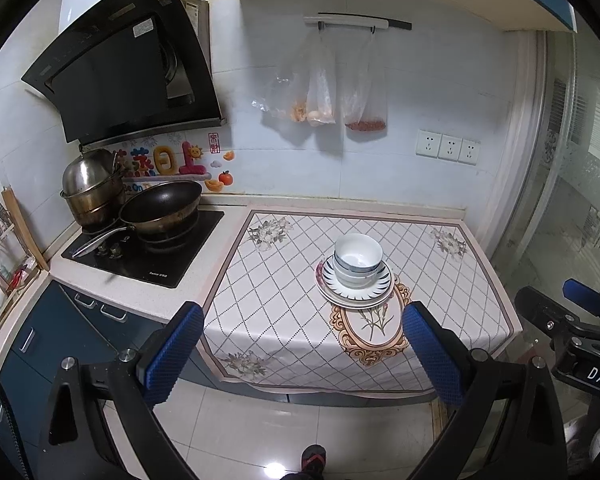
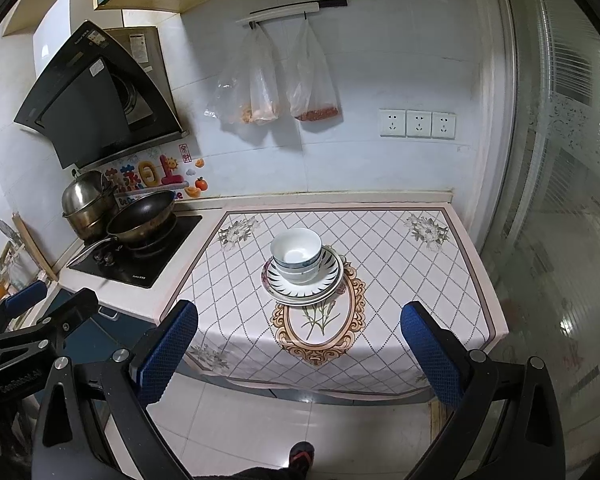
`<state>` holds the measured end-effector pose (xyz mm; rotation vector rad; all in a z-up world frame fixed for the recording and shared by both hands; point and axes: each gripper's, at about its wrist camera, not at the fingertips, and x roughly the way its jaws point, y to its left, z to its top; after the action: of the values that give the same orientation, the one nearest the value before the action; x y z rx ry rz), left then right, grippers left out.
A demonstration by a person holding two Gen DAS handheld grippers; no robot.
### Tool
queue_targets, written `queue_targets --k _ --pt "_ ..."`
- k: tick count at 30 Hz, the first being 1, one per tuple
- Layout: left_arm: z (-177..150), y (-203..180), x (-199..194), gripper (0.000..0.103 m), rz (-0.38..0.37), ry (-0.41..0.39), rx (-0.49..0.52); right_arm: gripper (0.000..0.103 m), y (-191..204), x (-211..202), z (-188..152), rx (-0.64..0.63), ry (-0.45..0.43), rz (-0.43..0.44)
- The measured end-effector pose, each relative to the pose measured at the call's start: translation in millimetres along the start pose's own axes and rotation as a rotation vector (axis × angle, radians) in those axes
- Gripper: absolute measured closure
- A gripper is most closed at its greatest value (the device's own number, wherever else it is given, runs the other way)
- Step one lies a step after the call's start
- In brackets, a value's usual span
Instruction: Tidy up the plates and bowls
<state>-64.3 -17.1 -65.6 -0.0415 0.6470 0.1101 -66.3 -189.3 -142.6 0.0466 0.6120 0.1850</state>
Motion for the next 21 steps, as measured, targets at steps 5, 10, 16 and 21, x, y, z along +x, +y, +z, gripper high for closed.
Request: queue_targets --k 5,10,16,21 --pt "-1.7 1.3 -2.8 0.001 0.000 0.001 -0.003 0.000 0.1 -1.3 -1.5 0.002 0.006 0.002" --pt "-1.8 4.7 -4.4 0.001 0.001 0.000 -0.013 0.000 -0.4 -1.1 -1.4 0.000 0.003 0.001" --pt "-3.5 7.3 -8.5 0.001 0.001 -0.007 -0.024 0.000 -0.9 -2.1 -2.2 -0.001 0.004 0.001" --pt "-3.4 7.9 -9.1 0.001 0.001 -0.011 -0.019 0.000 -1.4 -1.7 -1.5 -0.001 0.005 0.001"
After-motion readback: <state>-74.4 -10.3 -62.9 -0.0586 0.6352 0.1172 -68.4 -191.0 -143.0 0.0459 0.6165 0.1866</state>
